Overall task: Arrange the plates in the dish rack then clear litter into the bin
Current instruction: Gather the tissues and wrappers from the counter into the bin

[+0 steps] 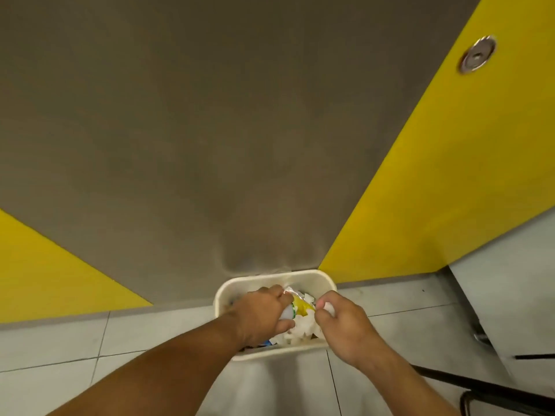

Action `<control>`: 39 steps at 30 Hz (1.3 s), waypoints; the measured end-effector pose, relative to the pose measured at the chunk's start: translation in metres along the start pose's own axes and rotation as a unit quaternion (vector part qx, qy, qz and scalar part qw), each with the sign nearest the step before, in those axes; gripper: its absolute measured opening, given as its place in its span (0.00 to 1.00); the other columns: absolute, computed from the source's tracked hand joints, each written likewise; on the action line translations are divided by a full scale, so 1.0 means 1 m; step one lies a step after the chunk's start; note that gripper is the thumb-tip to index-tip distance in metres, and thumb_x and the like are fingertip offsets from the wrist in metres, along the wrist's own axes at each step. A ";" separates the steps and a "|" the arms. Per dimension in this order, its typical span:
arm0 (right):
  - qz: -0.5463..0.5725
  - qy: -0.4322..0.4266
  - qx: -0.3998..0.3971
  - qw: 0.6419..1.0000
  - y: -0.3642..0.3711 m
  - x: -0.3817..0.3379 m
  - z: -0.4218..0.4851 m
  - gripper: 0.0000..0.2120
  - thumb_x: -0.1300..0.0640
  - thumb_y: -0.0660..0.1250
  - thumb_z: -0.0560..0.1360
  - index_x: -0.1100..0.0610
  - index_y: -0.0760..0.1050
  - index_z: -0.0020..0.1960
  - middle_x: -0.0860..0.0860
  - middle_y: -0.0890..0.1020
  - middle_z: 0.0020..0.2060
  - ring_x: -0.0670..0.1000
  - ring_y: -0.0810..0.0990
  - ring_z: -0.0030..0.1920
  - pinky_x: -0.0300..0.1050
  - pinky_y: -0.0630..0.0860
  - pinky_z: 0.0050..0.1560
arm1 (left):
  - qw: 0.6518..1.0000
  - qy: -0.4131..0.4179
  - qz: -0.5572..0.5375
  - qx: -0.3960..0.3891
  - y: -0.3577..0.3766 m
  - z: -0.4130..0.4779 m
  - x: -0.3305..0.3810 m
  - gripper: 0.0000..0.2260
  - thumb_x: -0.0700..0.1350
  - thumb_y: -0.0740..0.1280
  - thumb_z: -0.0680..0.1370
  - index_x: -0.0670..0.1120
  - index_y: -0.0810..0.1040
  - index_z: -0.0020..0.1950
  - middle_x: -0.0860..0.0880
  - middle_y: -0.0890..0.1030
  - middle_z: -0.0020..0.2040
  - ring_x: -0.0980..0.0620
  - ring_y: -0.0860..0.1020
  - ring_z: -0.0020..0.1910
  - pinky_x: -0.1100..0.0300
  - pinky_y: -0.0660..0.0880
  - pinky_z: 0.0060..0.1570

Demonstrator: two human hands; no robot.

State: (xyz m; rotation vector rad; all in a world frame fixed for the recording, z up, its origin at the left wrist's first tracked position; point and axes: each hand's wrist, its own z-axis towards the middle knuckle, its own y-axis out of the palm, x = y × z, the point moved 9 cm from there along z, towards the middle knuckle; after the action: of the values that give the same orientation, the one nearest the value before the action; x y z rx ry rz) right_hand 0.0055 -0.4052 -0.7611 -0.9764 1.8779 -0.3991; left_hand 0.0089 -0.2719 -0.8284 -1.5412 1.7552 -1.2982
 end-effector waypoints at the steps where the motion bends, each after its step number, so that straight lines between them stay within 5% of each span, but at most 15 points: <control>1: -0.007 -0.006 -0.004 1.000 0.003 0.004 0.005 0.05 0.56 0.60 0.78 0.51 0.74 0.51 0.48 0.78 0.41 0.45 0.74 0.38 0.36 0.68 0.32 | 1.000 0.004 0.005 -0.007 0.013 0.014 0.000 0.24 0.60 0.57 0.79 0.49 0.63 0.71 0.46 0.68 0.67 0.44 0.72 0.61 0.50 0.72 0.54; 8: -0.103 -0.046 -0.025 0.993 0.015 0.012 0.034 0.03 0.55 0.61 0.77 0.47 0.72 0.49 0.49 0.77 0.46 0.49 0.76 0.46 0.39 0.70 0.38 | 0.993 -0.018 0.044 -0.113 0.108 0.069 -0.023 0.25 0.50 0.54 0.81 0.44 0.57 0.76 0.41 0.57 0.76 0.36 0.64 0.68 0.42 0.64 0.67; 14: -0.164 -0.056 -0.044 0.984 0.030 0.010 0.051 0.10 0.53 0.63 0.78 0.47 0.73 0.59 0.48 0.75 0.56 0.49 0.74 0.51 0.40 0.69 0.47 | 0.984 -0.019 0.001 -0.180 0.128 0.075 -0.023 0.29 0.58 0.58 0.78 0.53 0.55 0.77 0.44 0.56 0.76 0.38 0.58 0.73 0.40 0.59 0.70; 19: -0.165 -0.060 -0.080 0.981 0.059 0.006 0.076 0.17 0.55 0.68 0.76 0.48 0.72 0.64 0.49 0.76 0.62 0.52 0.76 0.57 0.42 0.74 0.57 | 0.985 -0.013 -0.113 -0.128 0.067 0.037 -0.021 0.24 0.60 0.61 0.76 0.60 0.63 0.71 0.51 0.66 0.72 0.47 0.69 0.66 0.49 0.67 0.66; 25: -0.163 -0.056 -0.091 0.981 0.060 0.000 0.074 0.37 0.53 0.75 0.71 0.48 0.61 0.75 0.49 0.69 0.71 0.53 0.70 0.68 0.47 0.69 0.68 | 0.995 -0.059 -0.066 -0.045 -0.011 -0.024 -0.037 0.21 0.59 0.62 0.78 0.56 0.68 0.70 0.52 0.72 0.66 0.50 0.74 0.61 0.53 0.73 0.60; 39: -0.216 -0.182 0.017 0.959 -0.135 -0.210 -0.130 0.18 0.46 0.66 0.75 0.46 0.70 0.64 0.46 0.74 0.61 0.50 0.73 0.60 0.47 0.73 0.58 | 0.983 -0.062 -0.011 0.173 -0.310 -0.211 0.026 0.18 0.62 0.54 0.79 0.54 0.72 0.62 0.53 0.75 0.56 0.50 0.76 0.55 0.55 0.73 0.50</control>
State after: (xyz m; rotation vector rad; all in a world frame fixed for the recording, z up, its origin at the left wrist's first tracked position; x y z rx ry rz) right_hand 0.0048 -0.3461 -0.4862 -1.3413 1.3193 -0.4674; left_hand -0.0182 -0.1999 -0.4606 -1.4114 1.3538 -1.3993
